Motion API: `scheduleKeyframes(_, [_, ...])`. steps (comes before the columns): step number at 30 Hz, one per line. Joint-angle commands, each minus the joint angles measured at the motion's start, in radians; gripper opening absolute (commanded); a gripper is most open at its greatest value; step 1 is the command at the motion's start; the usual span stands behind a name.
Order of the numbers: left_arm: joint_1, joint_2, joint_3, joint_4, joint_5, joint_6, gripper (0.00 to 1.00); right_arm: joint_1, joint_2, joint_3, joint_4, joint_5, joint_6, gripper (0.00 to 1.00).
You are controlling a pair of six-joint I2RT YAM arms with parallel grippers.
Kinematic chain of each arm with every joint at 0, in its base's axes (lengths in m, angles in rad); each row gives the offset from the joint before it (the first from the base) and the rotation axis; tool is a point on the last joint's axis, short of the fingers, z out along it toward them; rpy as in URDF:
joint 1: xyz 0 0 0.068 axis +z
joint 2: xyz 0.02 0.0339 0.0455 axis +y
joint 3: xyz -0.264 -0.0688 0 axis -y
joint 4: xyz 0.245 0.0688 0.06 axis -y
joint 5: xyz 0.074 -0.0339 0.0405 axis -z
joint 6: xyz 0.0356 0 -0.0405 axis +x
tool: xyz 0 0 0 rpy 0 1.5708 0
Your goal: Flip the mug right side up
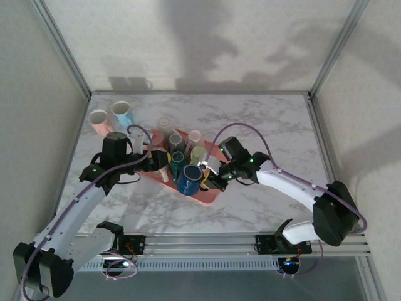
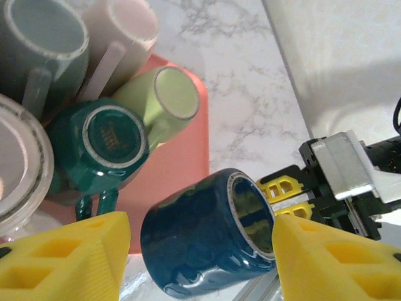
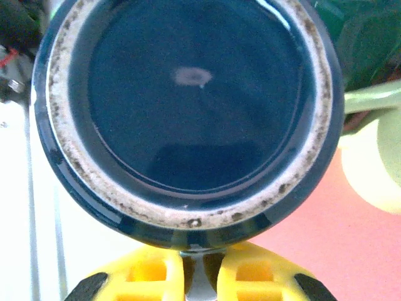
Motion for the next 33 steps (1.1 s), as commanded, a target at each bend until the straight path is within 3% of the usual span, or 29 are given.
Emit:
scheduleKeyframes(1, [-0.008, -0.02, 0.043, 0.04, 0.033, -0.019, 0.6, -0.046, -0.081, -0.006, 0.058, -0.148, 0.083, 0.0])
scheduleKeyframes(8, [-0.008, -0.072, 0.076, 0.133, 0.055, -0.091, 0.6, -0.143, -0.128, 0.066, 0.058, -0.242, 0.314, 0.0])
scheduleKeyframes(17, [-0.007, -0.083, 0.028, 0.267, 0.11, -0.218, 0.7, -0.211, -0.113, 0.187, 0.188, -0.325, 0.623, 0.0])
scheduleKeyframes(26, [-0.024, -0.08, 0.007, 0.475, 0.12, -0.408, 0.75, -0.219, -0.104, 0.207, 0.541, -0.243, 1.006, 0.0])
scheduleKeyframes(33, [-0.063, -0.07, -0.016, 0.635, 0.008, -0.547, 0.73, -0.219, -0.113, 0.196, 0.702, -0.114, 1.168, 0.0])
